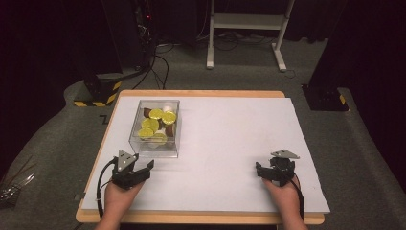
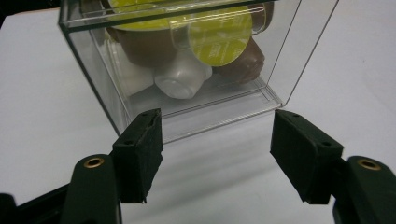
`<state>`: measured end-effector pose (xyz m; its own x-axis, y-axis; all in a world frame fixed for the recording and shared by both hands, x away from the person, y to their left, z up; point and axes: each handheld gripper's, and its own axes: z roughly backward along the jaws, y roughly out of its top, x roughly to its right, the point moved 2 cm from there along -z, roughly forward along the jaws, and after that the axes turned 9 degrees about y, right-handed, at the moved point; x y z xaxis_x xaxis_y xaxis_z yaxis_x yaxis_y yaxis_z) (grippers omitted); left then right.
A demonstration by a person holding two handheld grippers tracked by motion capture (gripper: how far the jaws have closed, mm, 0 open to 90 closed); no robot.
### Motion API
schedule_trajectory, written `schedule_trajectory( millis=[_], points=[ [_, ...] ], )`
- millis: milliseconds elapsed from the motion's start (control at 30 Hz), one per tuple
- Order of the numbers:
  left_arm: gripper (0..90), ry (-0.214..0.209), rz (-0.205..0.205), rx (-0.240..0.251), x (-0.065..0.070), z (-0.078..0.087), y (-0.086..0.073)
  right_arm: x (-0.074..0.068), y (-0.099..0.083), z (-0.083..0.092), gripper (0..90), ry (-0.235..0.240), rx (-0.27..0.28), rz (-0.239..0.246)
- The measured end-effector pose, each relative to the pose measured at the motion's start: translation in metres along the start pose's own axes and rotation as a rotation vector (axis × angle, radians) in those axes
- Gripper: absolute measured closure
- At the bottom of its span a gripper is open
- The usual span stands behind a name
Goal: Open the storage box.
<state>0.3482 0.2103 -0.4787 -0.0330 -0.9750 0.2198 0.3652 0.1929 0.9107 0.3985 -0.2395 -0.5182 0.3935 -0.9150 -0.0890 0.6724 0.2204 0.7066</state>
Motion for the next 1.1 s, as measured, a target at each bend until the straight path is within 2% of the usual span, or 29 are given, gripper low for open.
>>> schedule_trajectory(
  millis=[300,433,700,867,933,1100],
  points=[
    [31.7,0.016,0.025,0.015,0.011,-0.012,0.007,0.000,0.000,0.000,12.0,0.001,0.000,0.000],
    [30.2,0.026,0.024,0.007,0.012,-0.017,0.008,0.000,0.000,0.000,12.0,0.001,0.000,0.001],
    [29.4,0.046,0.052,0.021,0.016,-0.026,0.013,0.000,0.000,0.000,12.1,0.001,0.000,0.000],
    [28.4,0.058,0.047,0.027,0.018,-0.029,0.015,0.000,0.000,0.000,12.1,0.001,0.000,0.000],
    [28.1,0.067,0.062,0.037,0.019,-0.032,0.016,0.000,0.000,0.000,12.1,0.001,0.000,0.000],
    [27.3,0.081,0.060,0.048,0.022,-0.035,0.018,0.000,0.000,0.000,12.1,0.001,0.000,-0.001]
  ],
)
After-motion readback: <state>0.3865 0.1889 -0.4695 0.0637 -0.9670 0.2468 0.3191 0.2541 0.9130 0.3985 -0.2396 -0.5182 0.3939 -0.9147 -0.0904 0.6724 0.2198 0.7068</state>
